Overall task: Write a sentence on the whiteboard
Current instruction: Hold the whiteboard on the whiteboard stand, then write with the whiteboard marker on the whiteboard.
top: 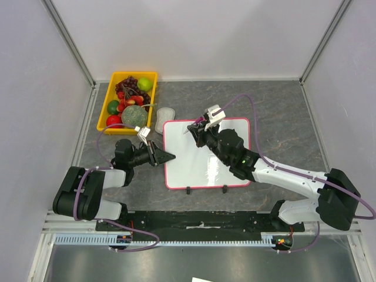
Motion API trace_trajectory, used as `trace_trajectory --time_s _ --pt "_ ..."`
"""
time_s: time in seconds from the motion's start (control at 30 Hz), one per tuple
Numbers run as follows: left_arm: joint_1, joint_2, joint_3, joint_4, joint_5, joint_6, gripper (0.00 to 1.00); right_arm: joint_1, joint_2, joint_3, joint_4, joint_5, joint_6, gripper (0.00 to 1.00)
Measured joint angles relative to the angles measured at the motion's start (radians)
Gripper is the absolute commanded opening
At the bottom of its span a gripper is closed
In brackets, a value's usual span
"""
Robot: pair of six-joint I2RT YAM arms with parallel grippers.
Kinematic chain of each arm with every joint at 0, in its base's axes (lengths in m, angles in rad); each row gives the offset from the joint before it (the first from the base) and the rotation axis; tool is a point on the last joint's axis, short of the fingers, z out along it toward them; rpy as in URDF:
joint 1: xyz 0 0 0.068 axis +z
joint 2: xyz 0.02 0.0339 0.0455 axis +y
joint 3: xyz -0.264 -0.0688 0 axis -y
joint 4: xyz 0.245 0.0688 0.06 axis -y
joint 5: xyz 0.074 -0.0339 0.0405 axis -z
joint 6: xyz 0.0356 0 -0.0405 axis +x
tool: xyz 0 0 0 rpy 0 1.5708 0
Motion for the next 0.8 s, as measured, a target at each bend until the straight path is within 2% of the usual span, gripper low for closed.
trace_trajectory --time_s 0.07,0.8 --pt "0.000 0.000 0.000 0.000 0.001 0.000 0.02 0.000 0.016 0.002 0.010 0.008 -0.009 0.00" --pt "0.000 0.002 0.004 0.001 0.010 0.000 0.02 0.000 0.121 0.085 0.083 0.068 -0.044 0.00"
